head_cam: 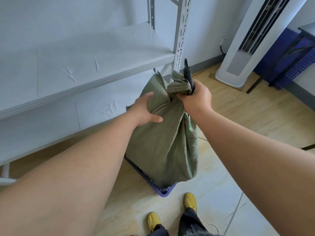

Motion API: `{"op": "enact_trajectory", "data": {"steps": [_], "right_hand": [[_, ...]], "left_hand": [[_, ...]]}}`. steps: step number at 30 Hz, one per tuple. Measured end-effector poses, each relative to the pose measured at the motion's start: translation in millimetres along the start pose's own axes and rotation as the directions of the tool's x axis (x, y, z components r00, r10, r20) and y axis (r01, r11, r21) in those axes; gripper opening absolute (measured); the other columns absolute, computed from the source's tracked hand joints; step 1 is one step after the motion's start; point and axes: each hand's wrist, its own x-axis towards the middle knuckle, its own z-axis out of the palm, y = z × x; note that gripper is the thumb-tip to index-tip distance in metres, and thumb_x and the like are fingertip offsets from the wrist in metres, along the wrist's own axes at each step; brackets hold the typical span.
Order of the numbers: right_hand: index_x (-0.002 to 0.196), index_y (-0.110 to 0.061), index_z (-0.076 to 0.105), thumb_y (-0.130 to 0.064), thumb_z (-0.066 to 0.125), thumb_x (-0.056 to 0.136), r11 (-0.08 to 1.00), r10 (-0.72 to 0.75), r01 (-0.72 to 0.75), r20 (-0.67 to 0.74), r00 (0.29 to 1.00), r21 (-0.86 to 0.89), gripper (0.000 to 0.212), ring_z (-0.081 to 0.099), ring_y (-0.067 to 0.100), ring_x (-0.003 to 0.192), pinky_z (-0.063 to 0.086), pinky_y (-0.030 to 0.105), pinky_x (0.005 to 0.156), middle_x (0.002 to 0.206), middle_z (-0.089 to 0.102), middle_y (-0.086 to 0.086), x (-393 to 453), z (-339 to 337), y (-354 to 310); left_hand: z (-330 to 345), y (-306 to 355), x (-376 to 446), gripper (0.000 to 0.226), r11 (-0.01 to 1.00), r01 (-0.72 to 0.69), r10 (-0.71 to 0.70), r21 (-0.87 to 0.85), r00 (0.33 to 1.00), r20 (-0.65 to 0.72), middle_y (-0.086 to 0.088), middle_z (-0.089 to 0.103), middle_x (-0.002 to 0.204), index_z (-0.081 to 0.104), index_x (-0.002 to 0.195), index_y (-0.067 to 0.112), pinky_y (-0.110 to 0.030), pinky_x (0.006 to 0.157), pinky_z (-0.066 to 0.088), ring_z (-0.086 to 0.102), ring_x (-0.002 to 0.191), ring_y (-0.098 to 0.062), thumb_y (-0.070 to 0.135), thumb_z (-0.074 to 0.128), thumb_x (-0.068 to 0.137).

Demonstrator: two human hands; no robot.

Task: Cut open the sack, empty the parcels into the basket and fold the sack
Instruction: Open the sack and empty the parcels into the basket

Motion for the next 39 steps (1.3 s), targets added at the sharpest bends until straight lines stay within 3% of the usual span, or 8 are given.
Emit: {"op": "enact_trajectory", "data": {"steps": [4,8,11,14,19,25,31,39], "right_hand": [[0.102,-0.019,0.066,-0.012,0.076,0.078,0.993,-0.053,0.037,0.14,0.989,0.114,0.027,0.066,0.019,0.094,0.056,0.043,0.087,0.097,0.071,-0.002,-1.8,19.3,-14.1],[0.103,-0.02,0.063,-0.019,0.079,0.075,0.993,-0.045,0.024,0.185,0.982,0.114,0.032,0.067,0.019,0.093,0.057,0.044,0.085,0.1,0.07,0.001,-2.1,30.5,-7.5],[0.111,-0.029,0.06,-0.029,0.084,0.069,0.999,-0.045,0.043,0.219,0.975,0.01,0.048,0.064,0.013,0.094,0.054,0.034,0.088,0.107,0.064,-0.004,-8.0,28.8,7.1],[0.138,-0.029,0.045,-0.023,0.088,0.065,1.0,0.0,0.006,0.298,0.955,-0.022,0.085,0.059,0.007,0.101,0.048,0.025,0.09,0.112,0.061,-0.012,-21.3,38.6,21.1],[0.117,-0.019,0.056,-0.02,0.085,0.068,0.983,0.18,-0.17,0.155,0.971,-0.075,0.057,0.061,0.016,0.093,0.045,0.027,0.073,0.094,0.06,-0.009,-21.1,46.4,36.4],[0.103,-0.017,0.058,-0.005,0.063,0.079,0.998,0.02,-0.023,-0.053,0.998,-0.063,0.027,0.059,0.02,0.086,0.046,0.029,0.065,0.09,0.063,-0.003,-13.8,45.8,7.5],[0.105,-0.015,0.058,-0.004,0.059,0.08,0.982,-0.057,0.054,-0.009,0.998,-0.181,0.027,0.059,0.02,0.086,0.051,0.033,0.072,0.093,0.064,0.0,-17.2,51.4,-10.2],[0.094,-0.016,0.055,-0.011,0.067,0.08,0.991,-0.019,0.023,0.033,0.999,-0.131,0.02,0.055,0.013,0.074,0.04,0.02,0.053,0.081,0.057,-0.007,-20.0,56.9,-19.2]], "left_hand": [[24.7,-2.7,3.5,0.083,0.997,-0.047,0.052,-0.063,0.995,0.081,0.012,0.056,0.122,0.043,0.135,0.026,-0.038,0.097,0.047,0.056,0.115,-0.014,0.042,0.079,0.062],[47.1,-5.0,-1.1,0.024,0.967,0.05,-0.1,-0.249,0.976,-0.192,0.0,0.066,0.102,0.062,0.108,0.019,-0.038,0.09,0.049,0.06,0.097,-0.023,0.021,0.061,0.085],[44.3,-9.2,-2.1,0.015,0.711,0.23,-0.417,-0.664,0.899,-0.134,-0.006,0.071,0.101,0.063,0.099,0.023,-0.045,0.089,0.054,0.066,0.094,-0.03,0.028,0.062,0.085],[33.7,-2.9,2.7,0.025,0.526,0.291,-0.414,-0.799,0.908,0.058,-0.013,0.072,0.101,0.065,0.106,0.016,-0.053,0.086,0.055,0.069,0.092,-0.035,0.026,0.064,0.083],[27.9,6.0,-1.2,0.027,0.625,0.261,-0.124,-0.736,0.964,0.236,-0.01,0.07,0.102,0.063,0.119,0.009,-0.036,0.082,0.054,0.066,0.089,-0.024,0.014,0.06,0.092],[10.2,-16.0,-7.8,0.034,0.815,0.065,-0.059,-0.576,0.998,0.029,0.012,0.064,0.109,0.059,0.111,0.033,-0.024,0.082,0.047,0.058,0.1,-0.006,0.033,0.074,0.081],[11.0,-35.3,-21.5,0.05,0.839,0.085,-0.054,-0.537,0.996,0.074,0.009,0.055,0.126,0.048,0.136,0.028,-0.025,0.076,0.044,0.053,0.11,-0.011,0.022,0.066,0.09],[12.7,-52.3,-27.8,0.086,0.909,0.076,-0.086,-0.41,0.996,-0.005,0.003,0.045,0.143,0.032,0.148,0.031,-0.032,0.102,0.04,0.046,0.128,-0.016,0.027,0.079,0.077]]}}
